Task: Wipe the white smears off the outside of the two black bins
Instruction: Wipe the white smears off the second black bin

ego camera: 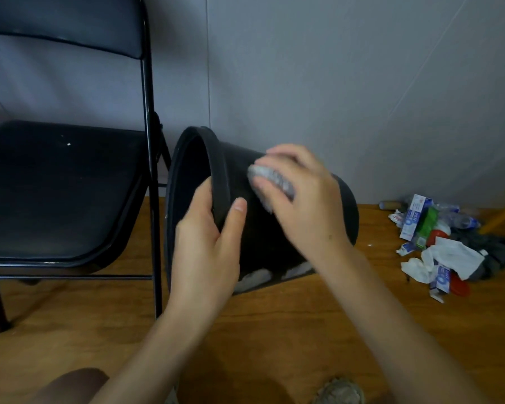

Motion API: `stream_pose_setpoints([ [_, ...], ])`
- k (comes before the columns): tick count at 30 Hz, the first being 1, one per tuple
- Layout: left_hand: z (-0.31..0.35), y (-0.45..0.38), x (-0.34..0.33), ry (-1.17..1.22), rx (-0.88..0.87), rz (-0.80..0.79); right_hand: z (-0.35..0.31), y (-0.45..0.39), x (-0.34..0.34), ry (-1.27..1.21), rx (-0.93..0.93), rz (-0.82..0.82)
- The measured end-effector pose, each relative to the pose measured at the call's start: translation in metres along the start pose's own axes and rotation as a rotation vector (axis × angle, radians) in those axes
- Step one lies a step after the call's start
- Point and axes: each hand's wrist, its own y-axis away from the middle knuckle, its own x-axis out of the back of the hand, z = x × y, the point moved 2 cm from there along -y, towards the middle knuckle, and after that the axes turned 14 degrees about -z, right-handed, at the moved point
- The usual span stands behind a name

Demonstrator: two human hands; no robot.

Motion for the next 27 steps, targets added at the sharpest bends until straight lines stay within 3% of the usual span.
stream_pose_setpoints([
  [4, -0.002, 0.002, -0.002, 0.044, 0.027, -0.013, 0.012, -0.043, 0.008, -0.079, -0.08, -0.293],
  [6, -0.002, 0.001, 0.002, 0.058, 0.025, 0.015, 0.01, -0.05, 0.004, -0.039, -0.077, -0.361],
  [11, 0.003, 0.0, 0.005, -0.022, -0.025, 0.027, -0.003, -0.021, 0.003, -0.006, 0.093, -0.158],
  [20, -0.003, -0.006, 0.012, 0.015, 0.029, 0.064, 0.002, 0.063, -0.016, 0.216, 0.417, -0.11],
  [27, 0.0, -0.008, 0.014, 0.073, 0.073, 0.069, 0.023, 0.071, -0.007, 0.209, 0.342, -0.049],
])
